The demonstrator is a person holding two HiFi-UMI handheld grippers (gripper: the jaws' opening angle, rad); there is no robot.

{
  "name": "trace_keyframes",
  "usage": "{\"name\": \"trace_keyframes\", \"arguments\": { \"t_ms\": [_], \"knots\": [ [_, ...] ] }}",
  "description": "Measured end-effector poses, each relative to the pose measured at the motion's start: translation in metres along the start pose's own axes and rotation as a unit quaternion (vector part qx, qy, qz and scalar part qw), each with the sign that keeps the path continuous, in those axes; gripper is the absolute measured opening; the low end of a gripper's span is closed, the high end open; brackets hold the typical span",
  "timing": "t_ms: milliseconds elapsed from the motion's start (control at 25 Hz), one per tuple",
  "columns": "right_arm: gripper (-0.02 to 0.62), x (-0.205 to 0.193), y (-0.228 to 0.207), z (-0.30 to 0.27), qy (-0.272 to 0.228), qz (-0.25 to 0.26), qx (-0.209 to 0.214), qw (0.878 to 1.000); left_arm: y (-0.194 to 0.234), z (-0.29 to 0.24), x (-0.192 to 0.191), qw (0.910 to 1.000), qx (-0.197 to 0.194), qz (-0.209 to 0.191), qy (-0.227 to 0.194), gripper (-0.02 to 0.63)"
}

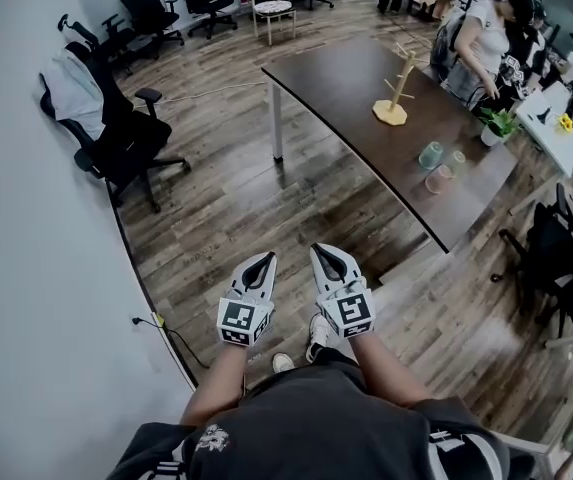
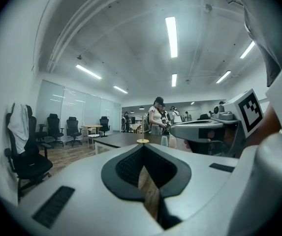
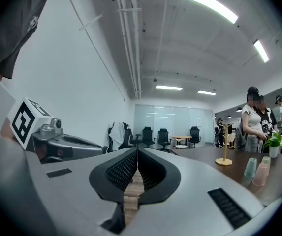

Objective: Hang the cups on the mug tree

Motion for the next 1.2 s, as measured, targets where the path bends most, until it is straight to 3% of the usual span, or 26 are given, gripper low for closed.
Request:
{"name": "trace_keyframes", "arguments": {
  "t_ms": [360,720,1000,1200],
  "knots": [
    [0.025,-0.005,-0.084,-0.036,0.012,0.007,-0.019,1.0,0.008,-0.095,0.015,1.0,-0.004,-0.005,-0.001,0.0],
    [0.025,-0.006,-0.164,-0.063,0.002,-0.007,-0.015,1.0,0.015,-0.172,0.025,0.9995,0.009,0.026,-0.012,0.0],
    [0.025,-0.016,-0.193,-0.088,0.021,-0.023,-0.015,0.999,0.03,-0.212,0.019,0.9982,0.009,0.058,-0.009,0.0],
    [0.025,-0.02,-0.213,-0.127,0.026,-0.028,-0.027,0.999,0.057,-0.256,0.013,0.9988,-0.016,0.045,-0.009,0.0]
  ]
}}
Point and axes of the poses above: the fingertips, and each gripper's own axes: z backward along the fingers, y to its left, x out of its top, the point moved 5 cm from there along z, backward along the fingers, and after that the axes turned 2 degrees about -z, right-handed, at the moved point
